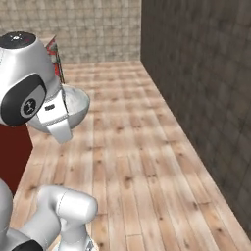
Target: Move the bowls from the cabinet to the plates on the dining table.
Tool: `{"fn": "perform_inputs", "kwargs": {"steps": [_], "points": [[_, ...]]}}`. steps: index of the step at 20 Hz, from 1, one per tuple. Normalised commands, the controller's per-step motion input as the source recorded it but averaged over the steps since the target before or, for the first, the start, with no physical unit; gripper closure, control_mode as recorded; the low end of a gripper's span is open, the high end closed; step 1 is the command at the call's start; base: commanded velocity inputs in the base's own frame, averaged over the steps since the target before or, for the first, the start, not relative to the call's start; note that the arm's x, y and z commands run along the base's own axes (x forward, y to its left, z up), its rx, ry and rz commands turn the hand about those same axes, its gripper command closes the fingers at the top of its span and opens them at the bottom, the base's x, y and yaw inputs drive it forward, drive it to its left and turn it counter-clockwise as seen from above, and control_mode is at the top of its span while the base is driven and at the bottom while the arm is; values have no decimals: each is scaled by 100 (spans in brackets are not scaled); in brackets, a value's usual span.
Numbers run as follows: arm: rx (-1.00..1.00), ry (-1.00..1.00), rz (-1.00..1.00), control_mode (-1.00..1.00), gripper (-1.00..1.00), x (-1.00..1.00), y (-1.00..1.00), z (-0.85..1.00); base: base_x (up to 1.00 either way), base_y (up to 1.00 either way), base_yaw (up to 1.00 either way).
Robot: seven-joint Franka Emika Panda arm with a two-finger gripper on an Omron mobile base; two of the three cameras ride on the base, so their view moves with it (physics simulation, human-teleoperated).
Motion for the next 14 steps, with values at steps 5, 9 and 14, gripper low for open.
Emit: {"fn": "perform_inputs", "kwargs": {"steps": [5,9,14], "points": [[0,0,0,100,100,0,0,0,67,-89,39],[0,0,0,100,100,0,0,0,69,-72,35],[0,0,0,100,100,0,0,0,100,-41,26]]}}
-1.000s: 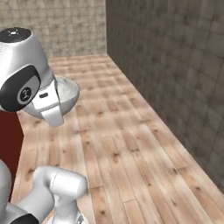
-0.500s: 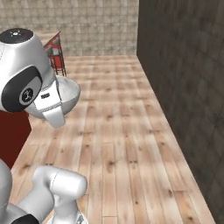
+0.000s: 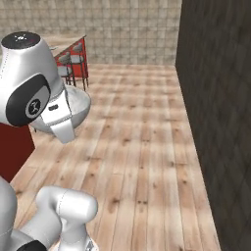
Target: Move the bowls from the cabinet to the plates on the dining table.
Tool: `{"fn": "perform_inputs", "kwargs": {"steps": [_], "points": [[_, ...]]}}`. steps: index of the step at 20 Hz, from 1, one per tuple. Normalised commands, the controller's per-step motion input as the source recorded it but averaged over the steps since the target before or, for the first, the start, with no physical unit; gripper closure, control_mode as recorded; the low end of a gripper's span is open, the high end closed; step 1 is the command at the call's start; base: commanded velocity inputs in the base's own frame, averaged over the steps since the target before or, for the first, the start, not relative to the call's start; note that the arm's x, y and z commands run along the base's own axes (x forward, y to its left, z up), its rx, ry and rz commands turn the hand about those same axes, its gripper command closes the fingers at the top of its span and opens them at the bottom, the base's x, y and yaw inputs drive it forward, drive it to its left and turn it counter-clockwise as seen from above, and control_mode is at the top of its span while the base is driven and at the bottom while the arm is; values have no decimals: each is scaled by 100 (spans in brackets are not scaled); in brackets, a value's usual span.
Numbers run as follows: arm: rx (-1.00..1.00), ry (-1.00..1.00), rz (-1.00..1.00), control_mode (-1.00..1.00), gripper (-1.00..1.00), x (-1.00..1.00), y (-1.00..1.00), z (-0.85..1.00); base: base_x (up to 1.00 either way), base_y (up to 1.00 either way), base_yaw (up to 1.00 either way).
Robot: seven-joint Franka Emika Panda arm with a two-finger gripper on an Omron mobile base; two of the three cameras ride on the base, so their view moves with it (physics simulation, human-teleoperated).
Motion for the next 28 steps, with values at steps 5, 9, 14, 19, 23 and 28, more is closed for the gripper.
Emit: {"fn": "perform_inputs", "kwargs": {"steps": [5,9,14,19,23,28], "points": [[0,0,0,100,100,0,0,0,100,-24,21],[0,0,0,100,100,0,0,0,100,-28,18],[0,0,0,100,100,0,0,0,100,-31,18],[0,0,0,100,100,0,0,0,100,-41,17],[0,0,0,100,100,0,0,0,100,-40,17],[0,0,0,100,100,0,0,0,100,-39,17]]}}
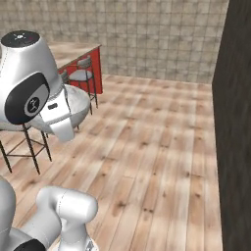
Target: Move the bowls from the cabinet to the plates on the dining table.
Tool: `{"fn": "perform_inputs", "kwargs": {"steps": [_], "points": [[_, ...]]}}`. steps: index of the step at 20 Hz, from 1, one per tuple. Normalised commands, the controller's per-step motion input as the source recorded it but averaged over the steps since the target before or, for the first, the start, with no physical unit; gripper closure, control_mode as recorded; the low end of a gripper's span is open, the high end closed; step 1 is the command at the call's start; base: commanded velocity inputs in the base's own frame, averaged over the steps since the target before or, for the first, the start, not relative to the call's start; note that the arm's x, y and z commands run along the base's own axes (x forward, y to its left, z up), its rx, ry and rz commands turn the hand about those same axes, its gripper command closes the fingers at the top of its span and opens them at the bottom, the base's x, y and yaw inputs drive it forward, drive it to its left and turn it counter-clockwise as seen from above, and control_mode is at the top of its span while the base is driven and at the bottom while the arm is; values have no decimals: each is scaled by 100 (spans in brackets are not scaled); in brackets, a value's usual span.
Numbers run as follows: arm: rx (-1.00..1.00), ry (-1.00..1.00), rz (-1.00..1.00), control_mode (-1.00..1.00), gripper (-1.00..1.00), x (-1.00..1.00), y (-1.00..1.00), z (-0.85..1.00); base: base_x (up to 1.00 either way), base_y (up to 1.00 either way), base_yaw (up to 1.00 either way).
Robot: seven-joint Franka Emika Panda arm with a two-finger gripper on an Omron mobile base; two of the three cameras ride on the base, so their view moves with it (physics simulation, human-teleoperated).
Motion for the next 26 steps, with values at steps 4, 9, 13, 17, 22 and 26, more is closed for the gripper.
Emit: {"fn": "perform_inputs", "kwargs": {"steps": [4,9,13,17,22,26], "points": [[0,0,0,100,100,0,0,0,100,-37,18],[0,0,0,100,100,0,0,0,100,-38,18],[0,0,0,100,100,0,0,0,100,-40,18],[0,0,0,100,100,0,0,0,100,-39,18],[0,0,0,100,100,0,0,0,100,-38,18],[0,0,0,100,100,0,0,0,100,-36,18]]}}
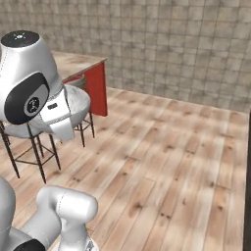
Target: Move the bowls from the cabinet to the plates on the dining table.
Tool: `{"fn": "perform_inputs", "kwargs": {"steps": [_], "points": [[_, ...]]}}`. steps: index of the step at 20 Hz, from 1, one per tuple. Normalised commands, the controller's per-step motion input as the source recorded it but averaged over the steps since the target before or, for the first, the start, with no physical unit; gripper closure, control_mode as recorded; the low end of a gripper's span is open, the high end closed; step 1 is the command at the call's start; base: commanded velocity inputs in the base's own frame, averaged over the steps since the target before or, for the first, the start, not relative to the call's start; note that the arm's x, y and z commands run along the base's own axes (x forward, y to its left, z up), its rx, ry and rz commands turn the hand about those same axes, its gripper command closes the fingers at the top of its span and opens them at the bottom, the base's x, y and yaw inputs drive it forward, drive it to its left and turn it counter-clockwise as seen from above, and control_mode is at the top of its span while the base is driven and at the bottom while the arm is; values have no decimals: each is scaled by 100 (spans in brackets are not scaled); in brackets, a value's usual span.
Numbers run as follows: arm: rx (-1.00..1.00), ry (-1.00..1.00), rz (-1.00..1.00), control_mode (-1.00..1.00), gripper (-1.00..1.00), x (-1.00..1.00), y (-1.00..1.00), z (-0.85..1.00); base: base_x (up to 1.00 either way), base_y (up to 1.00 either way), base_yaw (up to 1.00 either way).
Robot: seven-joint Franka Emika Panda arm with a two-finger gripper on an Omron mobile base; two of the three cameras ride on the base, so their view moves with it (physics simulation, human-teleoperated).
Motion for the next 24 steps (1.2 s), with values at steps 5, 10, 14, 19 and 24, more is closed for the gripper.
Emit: {"fn": "perform_inputs", "kwargs": {"steps": [5,10,14,19,24], "points": [[0,0,0,100,100,0,0,0,100,-36,17],[0,0,0,100,100,0,0,0,100,-32,19],[0,0,0,100,100,0,0,0,100,3,53],[0,0,0,100,100,0,0,0,85,14,72],[0,0,0,100,100,0,0,0,64,6,75]]}}
